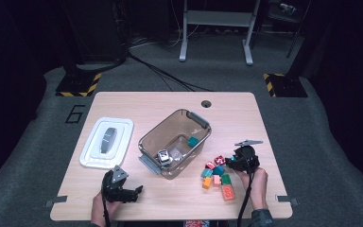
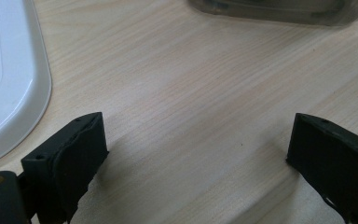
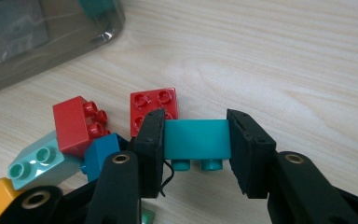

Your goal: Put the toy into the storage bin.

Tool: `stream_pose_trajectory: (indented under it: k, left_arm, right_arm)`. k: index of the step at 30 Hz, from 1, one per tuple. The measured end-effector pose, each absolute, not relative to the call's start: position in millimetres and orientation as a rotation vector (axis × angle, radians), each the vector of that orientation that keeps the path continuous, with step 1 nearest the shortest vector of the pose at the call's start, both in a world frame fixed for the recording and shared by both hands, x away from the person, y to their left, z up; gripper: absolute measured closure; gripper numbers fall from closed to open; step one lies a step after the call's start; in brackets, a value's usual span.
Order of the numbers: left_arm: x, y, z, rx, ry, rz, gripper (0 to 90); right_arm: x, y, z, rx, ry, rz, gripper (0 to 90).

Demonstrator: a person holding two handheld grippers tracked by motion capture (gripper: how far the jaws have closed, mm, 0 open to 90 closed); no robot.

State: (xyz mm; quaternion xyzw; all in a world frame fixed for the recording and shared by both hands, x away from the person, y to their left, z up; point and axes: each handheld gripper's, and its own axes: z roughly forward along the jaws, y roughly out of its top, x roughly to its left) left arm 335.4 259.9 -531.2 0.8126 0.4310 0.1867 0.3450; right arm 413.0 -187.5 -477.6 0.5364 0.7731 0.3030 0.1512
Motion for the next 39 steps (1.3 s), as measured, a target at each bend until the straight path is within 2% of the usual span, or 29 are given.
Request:
stream_pose_trajectory:
  k: [39]
  left_arm:
    - [335.4, 259.8, -531.3, 2.109, 1.119, 0.486, 4.5]
  right_arm:
    - [422.3, -170.5, -415.4, 1.389, 2.18, 0.927, 58.8]
